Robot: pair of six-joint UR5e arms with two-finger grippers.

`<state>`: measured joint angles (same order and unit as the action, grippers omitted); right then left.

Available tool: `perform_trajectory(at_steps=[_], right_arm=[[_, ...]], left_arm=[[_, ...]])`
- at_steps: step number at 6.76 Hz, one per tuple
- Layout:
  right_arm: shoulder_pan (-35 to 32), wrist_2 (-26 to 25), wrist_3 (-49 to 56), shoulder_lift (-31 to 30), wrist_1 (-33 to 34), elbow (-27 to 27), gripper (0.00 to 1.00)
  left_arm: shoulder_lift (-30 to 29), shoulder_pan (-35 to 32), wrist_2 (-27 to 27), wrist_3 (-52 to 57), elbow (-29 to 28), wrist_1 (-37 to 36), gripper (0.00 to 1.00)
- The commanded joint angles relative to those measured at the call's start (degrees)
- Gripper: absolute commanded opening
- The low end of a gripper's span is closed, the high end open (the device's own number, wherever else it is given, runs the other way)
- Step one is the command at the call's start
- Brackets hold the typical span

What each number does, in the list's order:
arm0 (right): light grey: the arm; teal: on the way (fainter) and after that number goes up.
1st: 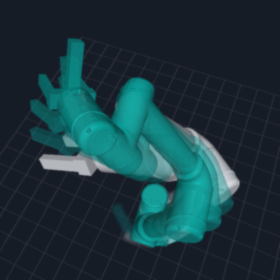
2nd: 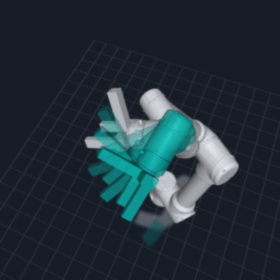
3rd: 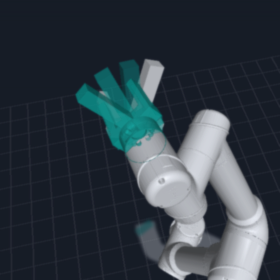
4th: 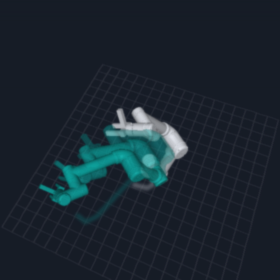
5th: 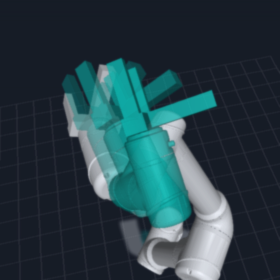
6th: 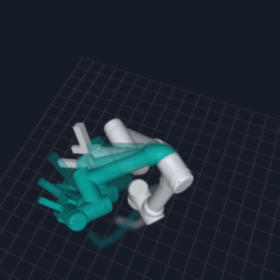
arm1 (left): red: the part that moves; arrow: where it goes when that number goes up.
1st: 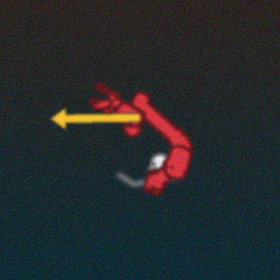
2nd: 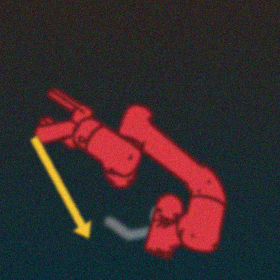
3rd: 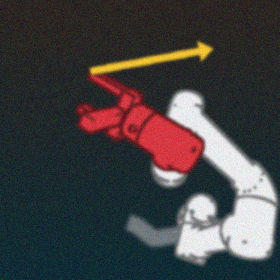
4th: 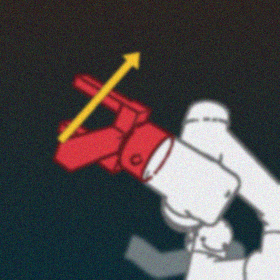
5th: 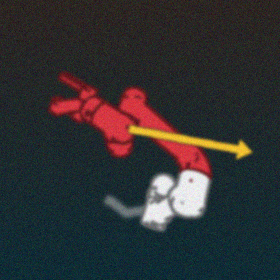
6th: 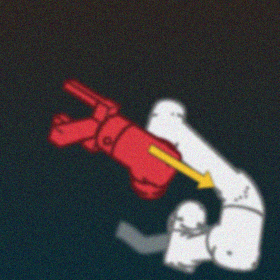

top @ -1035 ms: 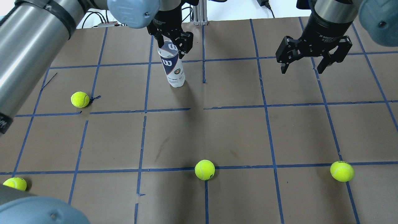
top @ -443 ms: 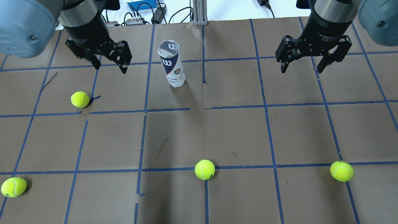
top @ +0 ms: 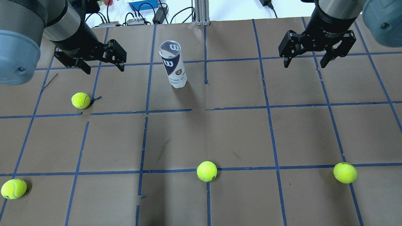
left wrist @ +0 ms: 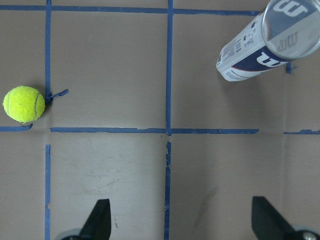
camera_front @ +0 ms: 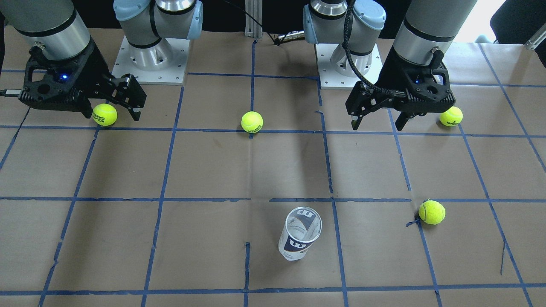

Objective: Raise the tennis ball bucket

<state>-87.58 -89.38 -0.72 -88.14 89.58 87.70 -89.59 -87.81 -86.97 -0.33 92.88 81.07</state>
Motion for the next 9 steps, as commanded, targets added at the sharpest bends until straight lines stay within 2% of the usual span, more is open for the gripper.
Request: perform_trajectory(at_steps=[1, 4, 9], right_arm=[[0.0, -0.1, 0.0, -0.1, 0.1, 0.0, 1.0], [-0.1, -0.1, -0.2, 0.0, 0.0, 0.0, 1.0], [-0.1, -0.1, 0.0, 0.0, -0.3, 0.0, 1.0]], left_arm=[[1.0, -0.1, 1.5, -0.6, -0.2, 4.7, 1.0], [1.6, -0.1, -2.1, -0.6, -0.1, 8.1, 1.0], [1.3, 0.0, -1.6, -0.6, -0.1, 7.9, 1.0]])
